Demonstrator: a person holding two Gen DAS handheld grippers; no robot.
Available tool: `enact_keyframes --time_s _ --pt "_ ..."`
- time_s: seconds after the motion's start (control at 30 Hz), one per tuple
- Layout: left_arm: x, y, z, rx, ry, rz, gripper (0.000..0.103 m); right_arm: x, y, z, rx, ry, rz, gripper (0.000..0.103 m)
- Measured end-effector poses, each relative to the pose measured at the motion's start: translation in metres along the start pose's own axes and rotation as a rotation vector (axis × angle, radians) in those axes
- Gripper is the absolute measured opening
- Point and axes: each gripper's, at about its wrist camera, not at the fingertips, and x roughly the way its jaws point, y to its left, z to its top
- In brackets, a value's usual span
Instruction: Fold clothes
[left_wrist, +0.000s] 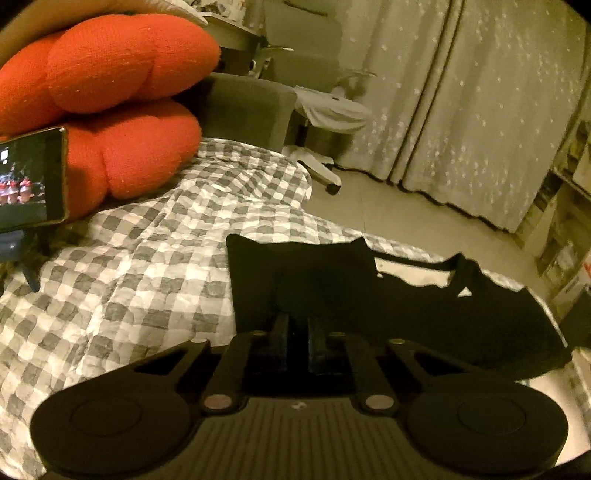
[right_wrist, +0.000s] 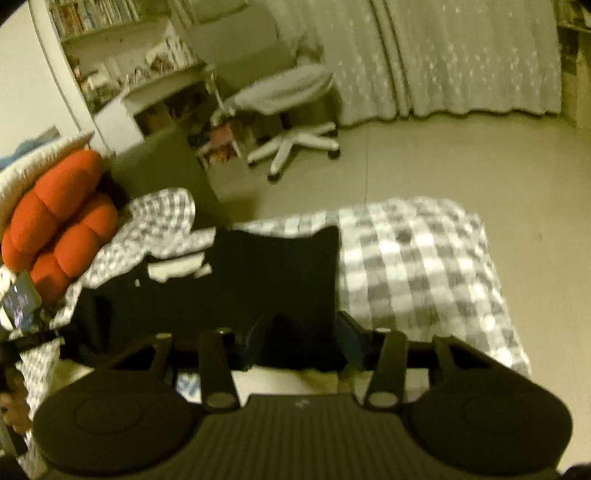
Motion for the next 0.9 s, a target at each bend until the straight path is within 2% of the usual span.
enact_keyframes --time_s 0.23,0.5,0.63,0.8,0.9 --pt "-0.012 0.017 0.006 -0.086 -0.01 -0.041 0.007 0.013 0.024 -0.015 -0.21 0.084 -0.099 0.045" --pt "-0.019 0.025 0.005 -0.145 0.005 -0.082 0.007 0.003 0.055 -0.022 -0.374 -0.004 -0.183 0.046" --pt "-0.019 0.028 0.004 -0.156 0.026 -0.078 0.007 0.002 0.089 -0.03 -0.479 -0.074 -0.1 0.046" --pt "-0.019 0.03 0.002 -0.168 0.075 -0.064 0.007 0.022 0.129 -0.049 -0.624 -0.018 -0.005 0.045" --pt "-0.021 0.03 0.002 -0.145 0.095 -0.055 0.007 0.031 0.135 -0.054 -0.649 0.04 0.008 0.044"
